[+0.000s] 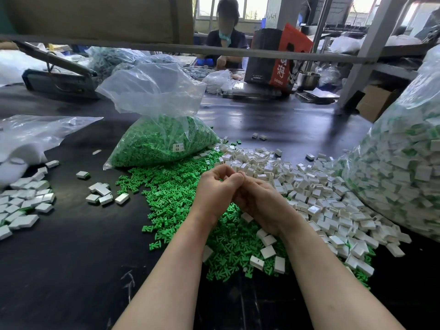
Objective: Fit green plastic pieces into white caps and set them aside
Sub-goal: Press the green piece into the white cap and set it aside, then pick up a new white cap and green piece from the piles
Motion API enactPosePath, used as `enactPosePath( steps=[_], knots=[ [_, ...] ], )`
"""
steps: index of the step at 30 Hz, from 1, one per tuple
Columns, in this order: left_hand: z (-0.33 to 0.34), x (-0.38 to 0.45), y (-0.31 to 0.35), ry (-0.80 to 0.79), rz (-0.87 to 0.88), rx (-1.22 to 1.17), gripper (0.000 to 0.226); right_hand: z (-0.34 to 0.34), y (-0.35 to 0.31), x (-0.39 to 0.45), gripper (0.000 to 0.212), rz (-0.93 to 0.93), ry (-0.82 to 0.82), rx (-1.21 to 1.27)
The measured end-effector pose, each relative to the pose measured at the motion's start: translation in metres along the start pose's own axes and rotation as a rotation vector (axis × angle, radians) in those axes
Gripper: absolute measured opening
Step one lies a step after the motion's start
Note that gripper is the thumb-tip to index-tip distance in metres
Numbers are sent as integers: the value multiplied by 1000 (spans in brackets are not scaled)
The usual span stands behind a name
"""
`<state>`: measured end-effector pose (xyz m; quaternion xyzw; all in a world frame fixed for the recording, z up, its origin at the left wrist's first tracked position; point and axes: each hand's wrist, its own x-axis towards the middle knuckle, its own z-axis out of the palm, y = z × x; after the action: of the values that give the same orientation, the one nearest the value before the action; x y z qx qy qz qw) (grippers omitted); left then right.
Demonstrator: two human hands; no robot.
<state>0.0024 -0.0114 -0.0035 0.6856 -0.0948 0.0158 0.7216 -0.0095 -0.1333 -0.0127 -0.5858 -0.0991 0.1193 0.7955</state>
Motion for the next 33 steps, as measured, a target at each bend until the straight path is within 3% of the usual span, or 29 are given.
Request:
enactPosePath(
  steps=[7,11,13,17,21,25,33],
  knots=[
    [-2,0,0,-3,-6,-11,13,3,2,1,46,-10,82,-46],
    [-3,-1,3,-19,-28,-103,6,6,2,2,66,-4,108,-108],
    [-4,-1,5,-15,-66,-146,2,7,1,2,57,6,104,-87],
    [-8,-1,6,-27,-106,-205,24,6,1,2,51,9,83,-81],
    [-13,-2,9,-7,-121,-200,19,4,-1,2,48,21,74,-123],
    [-45,4,10,121,-122,-49,14,2,-4,0,37,-45,107,-199],
    [-133,6,-11,662,-221,641,16,-5,-10,0,26,-216,314,-372]
  ],
)
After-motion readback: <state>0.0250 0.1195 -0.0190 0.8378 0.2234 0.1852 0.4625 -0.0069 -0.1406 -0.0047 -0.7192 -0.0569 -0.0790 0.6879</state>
